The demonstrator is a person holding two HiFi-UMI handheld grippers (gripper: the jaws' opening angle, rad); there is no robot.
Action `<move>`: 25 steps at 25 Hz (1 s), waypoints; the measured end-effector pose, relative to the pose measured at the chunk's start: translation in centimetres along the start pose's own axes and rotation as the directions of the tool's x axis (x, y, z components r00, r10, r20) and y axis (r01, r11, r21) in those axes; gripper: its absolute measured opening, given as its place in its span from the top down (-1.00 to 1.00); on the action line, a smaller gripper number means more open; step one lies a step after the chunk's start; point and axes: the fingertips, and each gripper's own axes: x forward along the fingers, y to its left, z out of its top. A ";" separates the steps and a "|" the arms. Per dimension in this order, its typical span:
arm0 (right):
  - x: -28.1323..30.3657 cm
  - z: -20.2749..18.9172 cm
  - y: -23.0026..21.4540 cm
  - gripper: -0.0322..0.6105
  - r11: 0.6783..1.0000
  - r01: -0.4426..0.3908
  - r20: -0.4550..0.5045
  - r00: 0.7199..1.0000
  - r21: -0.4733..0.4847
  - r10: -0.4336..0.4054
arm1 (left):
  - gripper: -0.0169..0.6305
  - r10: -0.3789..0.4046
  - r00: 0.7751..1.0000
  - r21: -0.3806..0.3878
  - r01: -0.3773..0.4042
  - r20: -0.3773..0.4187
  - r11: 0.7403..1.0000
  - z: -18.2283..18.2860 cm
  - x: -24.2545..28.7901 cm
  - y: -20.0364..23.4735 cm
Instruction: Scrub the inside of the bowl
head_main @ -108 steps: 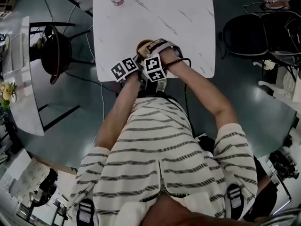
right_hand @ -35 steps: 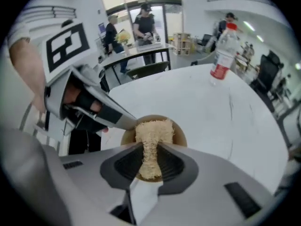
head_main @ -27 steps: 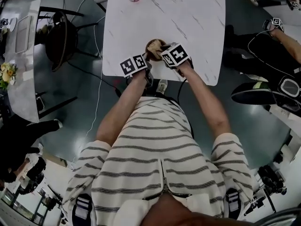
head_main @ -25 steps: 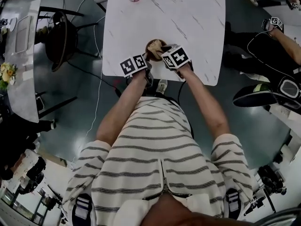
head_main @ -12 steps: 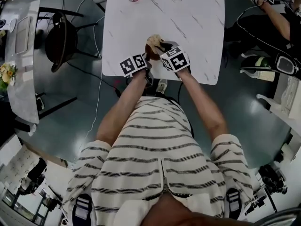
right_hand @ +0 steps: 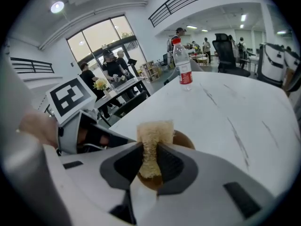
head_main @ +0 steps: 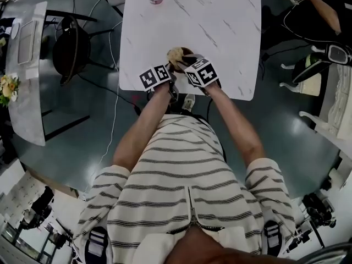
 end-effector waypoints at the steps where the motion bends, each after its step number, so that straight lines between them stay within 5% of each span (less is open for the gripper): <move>1: -0.1 -0.2 0.1 0.60 1.000 -0.004 -0.007 1.000 0.003 0.004 | 0.93 0.001 1.000 0.001 -0.001 0.001 1.000 0.1 0.0 0.0; 11: -2.0 -2.3 -0.8 0.60 0.997 0.058 -0.059 0.996 -0.058 -0.061 | 0.93 0.004 1.000 -0.002 -0.004 0.000 1.000 0.0 0.1 0.1; 25: -0.9 0.5 -2.8 0.60 0.995 0.055 0.056 0.997 0.089 -0.060 | 0.92 -0.009 1.000 0.010 0.009 -0.005 1.000 -0.5 -0.2 -0.3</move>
